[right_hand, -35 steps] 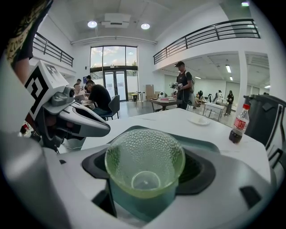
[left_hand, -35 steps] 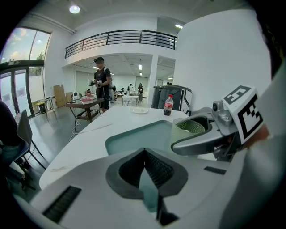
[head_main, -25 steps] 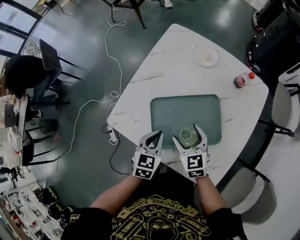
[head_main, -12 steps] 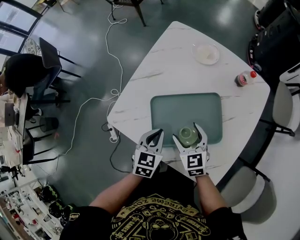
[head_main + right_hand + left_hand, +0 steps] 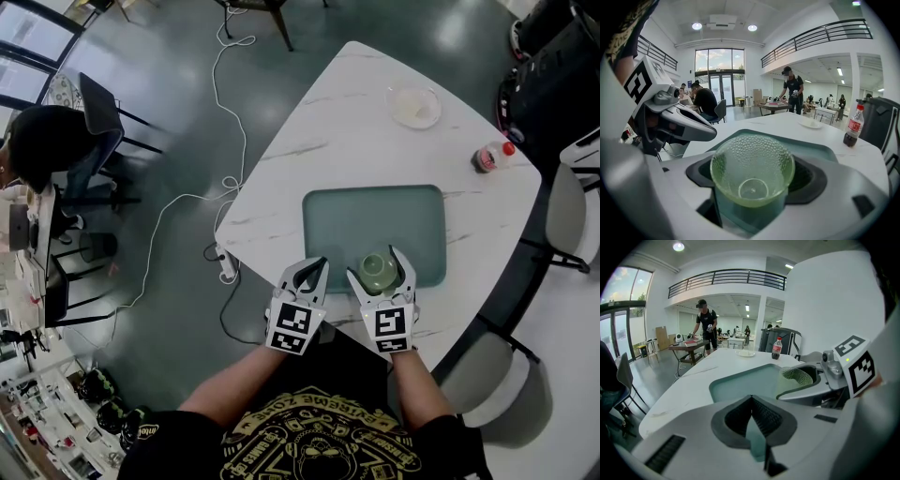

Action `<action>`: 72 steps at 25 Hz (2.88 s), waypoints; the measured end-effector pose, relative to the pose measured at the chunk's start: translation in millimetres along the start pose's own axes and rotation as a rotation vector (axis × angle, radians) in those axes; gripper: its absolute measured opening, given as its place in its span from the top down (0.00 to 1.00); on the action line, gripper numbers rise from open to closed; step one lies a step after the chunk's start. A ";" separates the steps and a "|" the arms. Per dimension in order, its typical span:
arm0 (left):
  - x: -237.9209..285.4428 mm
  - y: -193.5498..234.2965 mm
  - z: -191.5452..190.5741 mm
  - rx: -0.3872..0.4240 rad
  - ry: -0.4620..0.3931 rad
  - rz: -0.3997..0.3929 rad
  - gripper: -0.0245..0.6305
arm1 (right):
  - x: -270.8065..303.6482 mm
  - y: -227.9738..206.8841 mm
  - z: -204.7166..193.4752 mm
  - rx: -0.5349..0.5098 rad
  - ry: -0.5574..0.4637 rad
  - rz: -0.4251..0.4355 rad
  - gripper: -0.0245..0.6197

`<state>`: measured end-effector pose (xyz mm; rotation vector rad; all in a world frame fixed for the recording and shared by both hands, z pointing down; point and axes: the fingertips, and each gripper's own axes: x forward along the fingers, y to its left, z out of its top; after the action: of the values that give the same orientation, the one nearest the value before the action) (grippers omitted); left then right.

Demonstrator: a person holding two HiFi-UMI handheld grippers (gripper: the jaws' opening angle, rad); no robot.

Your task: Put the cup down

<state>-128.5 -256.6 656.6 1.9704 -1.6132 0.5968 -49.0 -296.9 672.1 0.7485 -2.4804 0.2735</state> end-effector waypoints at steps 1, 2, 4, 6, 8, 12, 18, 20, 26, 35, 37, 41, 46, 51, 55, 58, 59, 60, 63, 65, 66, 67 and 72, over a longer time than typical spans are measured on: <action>-0.2 0.6 0.1 0.000 0.000 0.000 0.95 | 0.3 0.2 0.0 -0.001 0.000 -0.002 0.34; -0.4 0.8 0.1 -0.001 -0.001 0.000 0.95 | 0.4 0.1 -0.1 -0.001 -0.001 -0.004 0.34; -0.8 0.4 -0.1 -0.002 -0.001 -0.001 0.95 | 0.0 0.4 -0.2 0.000 -0.004 -0.004 0.34; -2.2 -0.1 0.4 -0.001 -0.003 -0.003 0.95 | -1.1 1.8 0.8 -0.002 -0.008 0.000 0.34; -3.7 -0.5 1.8 0.000 -0.005 -0.005 0.95 | -2.2 2.8 2.7 -0.004 -0.013 0.001 0.34; -4.8 -1.5 5.1 0.004 -0.012 -0.011 0.95 | -3.1 3.5 3.5 -0.004 -0.009 -0.001 0.34; -6.5 -1.6 7.2 0.007 -0.021 -0.016 0.95 | -4.5 5.2 -0.4 0.003 0.001 -0.002 0.34; -7.3 -2.1 8.3 0.007 -0.025 -0.018 0.95 | -4.6 5.1 -2.5 0.009 0.009 -0.002 0.34; -12.3 -2.6 13.8 0.011 -0.044 -0.023 0.95 | -10.5 4.6 -1.4 0.024 0.006 -0.016 0.34; -27.3 -5.2 21.3 0.017 -0.086 -0.035 0.95 | -26.7 7.2 4.8 0.024 -0.003 -0.059 0.34; -31.2 -6.0 23.8 0.021 -0.096 -0.039 0.95 | -31.1 7.3 3.9 0.024 0.000 -0.073 0.34; -37.7 -8.8 27.6 0.031 -0.116 -0.049 0.95 | -41.8 4.1 0.3 0.038 -0.002 -0.111 0.34; -47.7 -14.1 29.2 0.041 -0.138 -0.064 0.95 | -56.3 4.3 -2.4 0.048 -0.020 -0.158 0.34; -60.8 -21.3 33.6 0.045 -0.165 -0.089 0.95 | -72.6 12.7 11.8 0.065 -0.049 -0.187 0.34; -71.7 -26.3 36.2 0.049 -0.188 -0.103 0.95 | -85.2 20.3 16.1 0.071 -0.075 -0.206 0.34; -80.8 -28.9 37.2 0.050 -0.206 -0.114 0.95 | -95.3 27.2 23.1 0.077 -0.098 -0.221 0.34; -84.1 -29.5 37.2 0.050 -0.212 -0.117 0.95 | -98.7 30.0 26.3 0.078 -0.108 -0.224 0.34; -87.4 -30.1 37.3 0.051 -0.217 -0.120 0.95 | -101.9 32.9 29.6 0.078 -0.119 -0.226 0.34; -97.8 -32.0 39.8 0.056 -0.235 -0.133 0.95 | -110.8 42.1 38.6 0.080 -0.139 -0.231 0.34; -105.0 -34.4 42.6 0.060 -0.250 -0.144 0.95 | -117.4 47.8 42.8 0.082 -0.148 -0.236 0.35; -108.6 -35.8 44.2 0.062 -0.258 -0.149 0.95 | -121.1 50.4 44.7 0.082 -0.153 -0.241 0.40; -112.6 -37.0 45.6 0.063 -0.266 -0.154 0.95 | -124.9 53.3 46.6 0.082 -0.157 -0.246 0.44; -133.1 -40.0 48.9 0.066 -0.298 -0.178 0.95 | -139.6 73.2 55.4 0.082 -0.172 -0.258 0.60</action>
<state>-114.4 -181.7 530.5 2.3104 -1.5769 0.3019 -15.5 -191.3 547.0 1.1577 -2.5064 0.2246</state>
